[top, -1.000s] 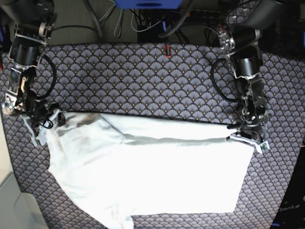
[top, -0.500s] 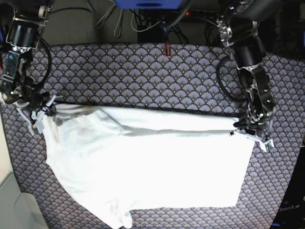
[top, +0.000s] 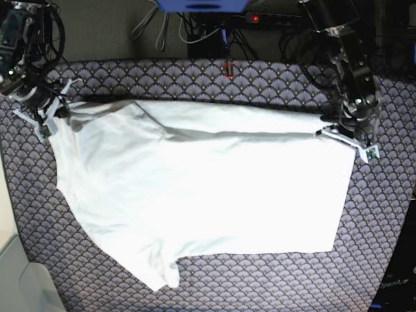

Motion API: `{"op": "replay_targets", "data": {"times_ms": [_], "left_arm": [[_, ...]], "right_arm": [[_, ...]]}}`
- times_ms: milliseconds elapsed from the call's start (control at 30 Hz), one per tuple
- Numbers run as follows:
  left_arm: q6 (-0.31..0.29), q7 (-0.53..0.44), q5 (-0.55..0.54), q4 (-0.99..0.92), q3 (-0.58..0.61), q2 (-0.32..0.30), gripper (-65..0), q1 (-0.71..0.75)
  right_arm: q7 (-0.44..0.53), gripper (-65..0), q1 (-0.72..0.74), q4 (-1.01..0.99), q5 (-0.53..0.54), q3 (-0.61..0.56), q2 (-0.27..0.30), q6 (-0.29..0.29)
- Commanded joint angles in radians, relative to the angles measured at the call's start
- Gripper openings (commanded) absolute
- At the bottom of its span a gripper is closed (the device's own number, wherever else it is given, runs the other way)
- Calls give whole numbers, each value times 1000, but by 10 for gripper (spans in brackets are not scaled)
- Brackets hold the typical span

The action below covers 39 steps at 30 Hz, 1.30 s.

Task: Fold the T-shirt properly
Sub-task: 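Drag the shirt further toward the arm bases with both grippers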

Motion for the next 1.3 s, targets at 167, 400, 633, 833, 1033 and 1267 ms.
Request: {"op": "replay_targets", "data": {"times_ms": [167, 400, 633, 833, 1033, 1267], "left_arm": [[6, -14, 8, 103, -6, -16, -644, 118], [6, -16, 8, 143, -9, -20, -644, 184], [6, -14, 8, 141, -9, -20, -612, 184], [4, -14, 7, 152, -3, -20, -424, 199], [4, -14, 7, 161, -3, -20, -408, 202], [4, -14, 7, 195, -3, -20, -408, 227]], "right_arm": [[14, -650, -117, 63, 2, 10, 16, -1], [57, -650, -181, 63, 2, 10, 16, -1], [9, -649, -183, 63, 0, 48, 15, -1], [-25, -522, -175, 64, 2, 128, 15, -1], [-20, -373, -175, 64, 2, 145, 15, -1], [-18, -370, -177, 83, 2, 145, -4, -1]]}}
